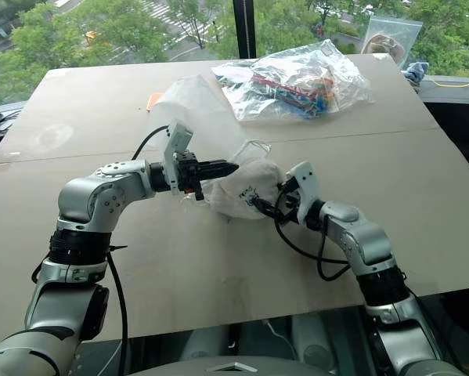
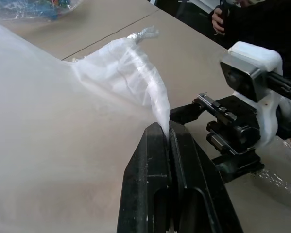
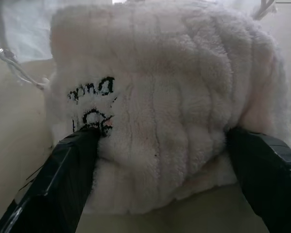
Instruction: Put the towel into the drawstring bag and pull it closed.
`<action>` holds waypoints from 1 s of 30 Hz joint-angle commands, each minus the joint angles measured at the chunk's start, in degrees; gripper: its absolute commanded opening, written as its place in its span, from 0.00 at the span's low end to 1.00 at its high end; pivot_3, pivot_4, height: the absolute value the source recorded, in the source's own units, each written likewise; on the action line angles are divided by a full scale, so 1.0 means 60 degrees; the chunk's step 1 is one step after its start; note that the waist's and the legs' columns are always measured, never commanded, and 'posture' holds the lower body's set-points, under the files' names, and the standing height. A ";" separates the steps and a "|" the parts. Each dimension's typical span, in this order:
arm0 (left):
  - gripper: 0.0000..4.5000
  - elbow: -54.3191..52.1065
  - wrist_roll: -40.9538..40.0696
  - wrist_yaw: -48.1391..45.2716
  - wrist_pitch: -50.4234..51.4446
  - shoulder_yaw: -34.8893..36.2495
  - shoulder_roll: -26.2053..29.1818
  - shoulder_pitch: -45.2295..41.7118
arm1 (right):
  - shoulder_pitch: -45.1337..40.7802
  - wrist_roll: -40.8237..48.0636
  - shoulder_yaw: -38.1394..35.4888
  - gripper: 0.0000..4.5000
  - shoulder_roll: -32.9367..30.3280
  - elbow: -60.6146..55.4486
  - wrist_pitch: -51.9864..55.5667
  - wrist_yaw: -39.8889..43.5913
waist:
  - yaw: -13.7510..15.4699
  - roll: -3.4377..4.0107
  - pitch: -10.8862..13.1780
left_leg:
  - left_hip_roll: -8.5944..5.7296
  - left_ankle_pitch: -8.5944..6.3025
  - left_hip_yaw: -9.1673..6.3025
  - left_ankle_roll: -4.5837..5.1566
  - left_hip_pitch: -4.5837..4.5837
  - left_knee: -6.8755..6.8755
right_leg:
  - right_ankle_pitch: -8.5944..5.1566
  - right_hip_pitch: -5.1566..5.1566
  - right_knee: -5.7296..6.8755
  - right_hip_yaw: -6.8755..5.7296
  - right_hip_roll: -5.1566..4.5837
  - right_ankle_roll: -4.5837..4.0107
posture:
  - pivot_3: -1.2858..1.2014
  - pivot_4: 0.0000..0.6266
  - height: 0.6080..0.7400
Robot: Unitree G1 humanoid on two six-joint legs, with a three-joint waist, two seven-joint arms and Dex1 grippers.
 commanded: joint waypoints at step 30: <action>0.00 0.0557 -0.3510 0.2199 0.5035 0.2850 -0.1090 -0.2221 | -0.0810 0.1497 -0.2171 0.01 0.0773 -0.0966 -0.2607 0.1357 | 0.0000 0.0002 0.0009 | 0.0011 -0.0002 -0.0018 0.0000 0.0103 -0.0022 | -0.0003 0.0109 -0.0018 -0.0018 0.0003 -0.0001 | 0.52 0.24 1.00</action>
